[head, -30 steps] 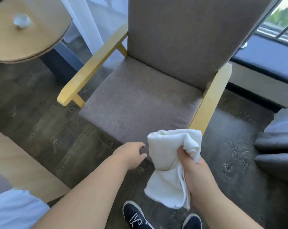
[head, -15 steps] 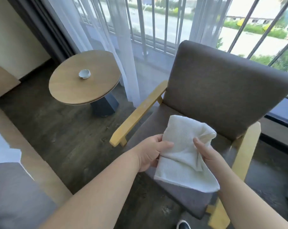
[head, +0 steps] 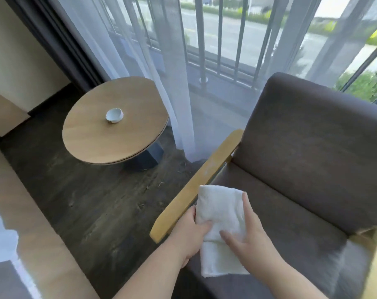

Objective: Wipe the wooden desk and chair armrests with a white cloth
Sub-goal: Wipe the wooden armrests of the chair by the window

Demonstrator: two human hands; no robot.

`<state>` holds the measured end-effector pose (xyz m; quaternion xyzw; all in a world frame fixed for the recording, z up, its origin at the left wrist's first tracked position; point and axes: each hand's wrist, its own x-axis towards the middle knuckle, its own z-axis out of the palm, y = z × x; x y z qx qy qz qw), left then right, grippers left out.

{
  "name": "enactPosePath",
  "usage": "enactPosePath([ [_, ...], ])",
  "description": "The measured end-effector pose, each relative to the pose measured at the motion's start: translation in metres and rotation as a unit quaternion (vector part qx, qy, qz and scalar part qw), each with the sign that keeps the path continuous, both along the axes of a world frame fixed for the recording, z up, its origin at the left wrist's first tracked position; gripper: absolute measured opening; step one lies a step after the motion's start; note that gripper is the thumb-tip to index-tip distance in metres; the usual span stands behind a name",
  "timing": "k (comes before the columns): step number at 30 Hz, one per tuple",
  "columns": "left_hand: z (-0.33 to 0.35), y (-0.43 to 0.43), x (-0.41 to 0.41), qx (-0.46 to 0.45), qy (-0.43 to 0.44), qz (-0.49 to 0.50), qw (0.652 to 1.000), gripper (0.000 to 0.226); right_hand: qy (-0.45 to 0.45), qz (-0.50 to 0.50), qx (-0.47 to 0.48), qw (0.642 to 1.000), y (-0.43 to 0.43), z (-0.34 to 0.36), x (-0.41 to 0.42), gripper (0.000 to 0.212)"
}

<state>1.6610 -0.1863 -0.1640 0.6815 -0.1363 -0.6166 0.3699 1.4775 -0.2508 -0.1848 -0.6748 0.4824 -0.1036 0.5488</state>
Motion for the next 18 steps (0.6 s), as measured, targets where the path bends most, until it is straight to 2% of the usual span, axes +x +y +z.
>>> enactPosePath([
  [2, -0.014, -0.022, 0.012, -0.014, 0.035, 0.003, 0.999, 0.040, 0.028, 0.038, -0.003, 0.999, -0.020, -0.016, 0.016, 0.099],
  [5, -0.031, -0.052, 0.026, -0.025, 0.094, 0.011, 0.995, 0.041, 0.061, 0.042, -0.029, 0.997, -0.060, -0.040, 0.036, 0.069],
  [8, -0.042, -0.064, 0.036, -0.022, 0.090, 0.037, 0.995, 0.033, 0.052, 0.022, -0.087, 0.995, -0.103, -0.063, 0.050, 0.050],
  [10, -0.049, -0.064, 0.044, -0.009, 0.020, 0.041, 0.999, 0.027, 0.070, 0.020, -0.134, 0.988, -0.136, -0.076, 0.061, 0.050],
  [13, -0.064, -0.045, 0.066, -0.008, -0.100, 0.071, 0.992, 0.028, 0.098, 0.016, -0.188, 0.977, -0.189, -0.094, 0.086, 0.046],
  [16, -0.080, -0.011, 0.101, 0.025, -0.251, 0.132, 0.959, 0.031, 0.167, 0.053, -0.243, 0.954, -0.231, -0.110, 0.113, 0.042],
  [18, -0.095, 0.014, 0.125, 0.070, -0.326, 0.173, 0.927, 0.030, 0.253, 0.123, -0.251, 0.926, -0.241, -0.122, 0.130, 0.050],
])
